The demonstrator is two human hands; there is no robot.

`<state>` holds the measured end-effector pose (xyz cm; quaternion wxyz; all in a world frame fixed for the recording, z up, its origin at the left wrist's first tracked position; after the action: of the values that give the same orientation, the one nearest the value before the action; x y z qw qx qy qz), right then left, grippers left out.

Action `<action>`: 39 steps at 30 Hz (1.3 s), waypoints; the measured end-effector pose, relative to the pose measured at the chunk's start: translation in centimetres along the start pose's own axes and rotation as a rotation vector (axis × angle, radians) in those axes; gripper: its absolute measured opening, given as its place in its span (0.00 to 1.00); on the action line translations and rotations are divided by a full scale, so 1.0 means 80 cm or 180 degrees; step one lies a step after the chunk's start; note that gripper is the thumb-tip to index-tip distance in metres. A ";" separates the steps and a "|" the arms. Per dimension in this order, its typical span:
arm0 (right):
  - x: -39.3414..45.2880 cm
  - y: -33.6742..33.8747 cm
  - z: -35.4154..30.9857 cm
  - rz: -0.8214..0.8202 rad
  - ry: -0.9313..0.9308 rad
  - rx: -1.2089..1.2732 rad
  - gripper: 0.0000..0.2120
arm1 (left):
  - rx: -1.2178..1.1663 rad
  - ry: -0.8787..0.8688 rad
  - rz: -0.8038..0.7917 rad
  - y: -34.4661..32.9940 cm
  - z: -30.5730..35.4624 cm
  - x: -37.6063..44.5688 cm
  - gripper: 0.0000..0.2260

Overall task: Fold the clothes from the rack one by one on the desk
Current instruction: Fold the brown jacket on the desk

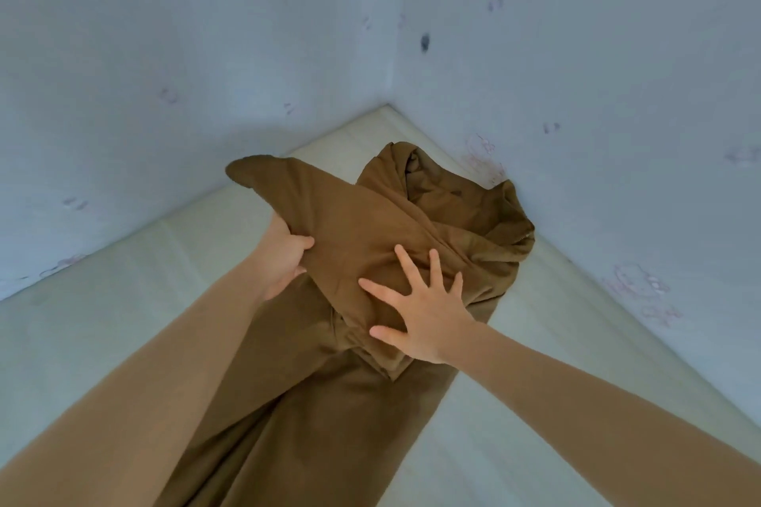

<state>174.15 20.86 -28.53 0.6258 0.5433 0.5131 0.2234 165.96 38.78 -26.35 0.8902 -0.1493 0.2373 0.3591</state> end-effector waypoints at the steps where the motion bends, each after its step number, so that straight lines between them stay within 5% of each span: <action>1: -0.001 -0.013 0.004 -0.0156 0.0018 -0.0033 0.33 | -0.0027 0.0027 -0.0043 -0.001 -0.006 -0.002 0.36; 9: 0.002 -0.034 0.012 -0.0441 0.0126 -0.0059 0.32 | -0.0899 0.0130 0.0419 0.005 -0.028 0.012 0.25; 13: 0.003 -0.025 0.007 -0.0593 0.0113 0.0045 0.32 | 0.1653 -0.1044 0.0648 -0.002 0.010 0.001 0.33; 16: -0.001 -0.011 0.015 -0.0578 -0.0056 0.0622 0.28 | 0.3271 -0.2774 -0.0178 -0.055 0.038 -0.040 0.38; 18: -0.012 0.022 0.031 0.0077 -0.0467 0.2047 0.18 | 0.4241 -0.3457 -0.1036 -0.084 0.017 -0.054 0.43; 20: -0.036 0.035 0.073 0.0844 -0.1440 0.3874 0.09 | 0.4894 -0.3235 -0.1542 -0.090 -0.015 -0.046 0.44; 21: -0.052 0.032 0.096 0.1031 -0.1934 0.4181 0.10 | 0.5075 -0.3056 -0.1602 -0.088 -0.027 -0.039 0.44; 25: -0.091 0.003 0.131 0.0703 -0.2646 0.5093 0.13 | 0.5334 -0.2811 -0.1639 -0.084 -0.043 -0.028 0.35; 30: -0.079 0.000 0.091 0.0230 -0.2334 0.4785 0.25 | 0.5323 -0.2855 -0.1756 -0.087 -0.039 -0.030 0.29; 34: -0.066 0.002 0.064 0.0885 -0.2079 0.3549 0.39 | 0.5085 -0.3106 -0.1821 -0.079 -0.036 -0.036 0.27; 36: -0.064 0.001 0.048 0.1159 -0.1654 0.2643 0.40 | 0.5167 -0.2867 -0.1835 -0.061 -0.051 -0.034 0.25; 39: -0.056 -0.038 0.030 0.0635 -0.1336 0.2033 0.34 | 0.5472 -0.2267 -0.1839 -0.033 -0.091 -0.030 0.31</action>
<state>173.78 15.07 -29.75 0.4918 0.7917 0.3623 -0.0036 164.02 32.40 -30.94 0.7690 0.6162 0.0895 -0.1447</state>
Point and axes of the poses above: each hand's wrist, its own x-axis towards the middle knuckle, its own y-axis out of the back of the hand, z = x × y, the point moved 8 cm from there along x, towards the middle knuckle, and after that the axes turned 1 degree about x, right-handed, at the moved point
